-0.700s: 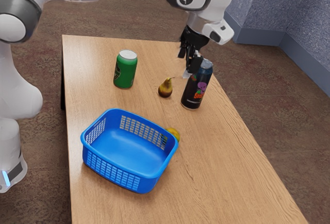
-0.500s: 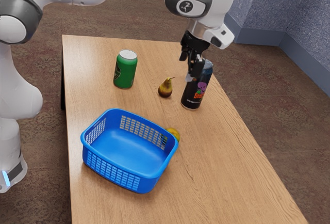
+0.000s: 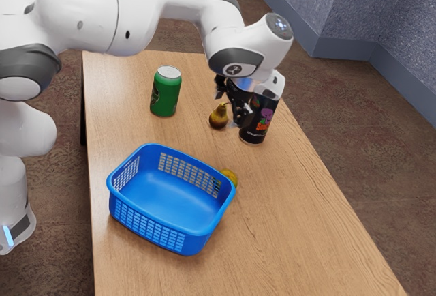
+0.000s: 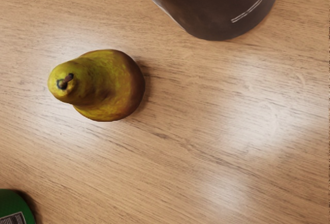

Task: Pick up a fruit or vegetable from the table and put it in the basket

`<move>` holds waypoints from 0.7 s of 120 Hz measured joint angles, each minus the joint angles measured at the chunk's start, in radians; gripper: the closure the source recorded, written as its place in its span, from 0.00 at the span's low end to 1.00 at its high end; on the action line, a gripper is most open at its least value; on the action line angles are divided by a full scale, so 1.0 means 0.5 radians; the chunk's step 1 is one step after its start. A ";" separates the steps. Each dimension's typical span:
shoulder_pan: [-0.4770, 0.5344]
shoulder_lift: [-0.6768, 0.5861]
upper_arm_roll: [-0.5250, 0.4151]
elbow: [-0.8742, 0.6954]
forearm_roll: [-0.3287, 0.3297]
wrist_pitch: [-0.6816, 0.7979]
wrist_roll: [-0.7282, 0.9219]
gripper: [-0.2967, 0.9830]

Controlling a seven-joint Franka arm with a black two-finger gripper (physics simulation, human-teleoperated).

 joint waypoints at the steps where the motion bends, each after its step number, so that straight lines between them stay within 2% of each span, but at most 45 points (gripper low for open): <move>1: -0.009 0.000 0.008 -0.017 -0.005 0.024 -0.004 0.23; 13: -0.121 0.005 0.120 -0.180 -0.046 0.286 -0.053 0.23; 28: -0.134 0.013 0.190 -0.290 -0.091 0.503 -0.112 0.23; 60: -0.134 0.040 0.214 -0.446 -0.119 0.824 -0.209 0.23; 84: -0.146 0.196 0.270 -0.634 -0.292 0.949 -0.253 0.23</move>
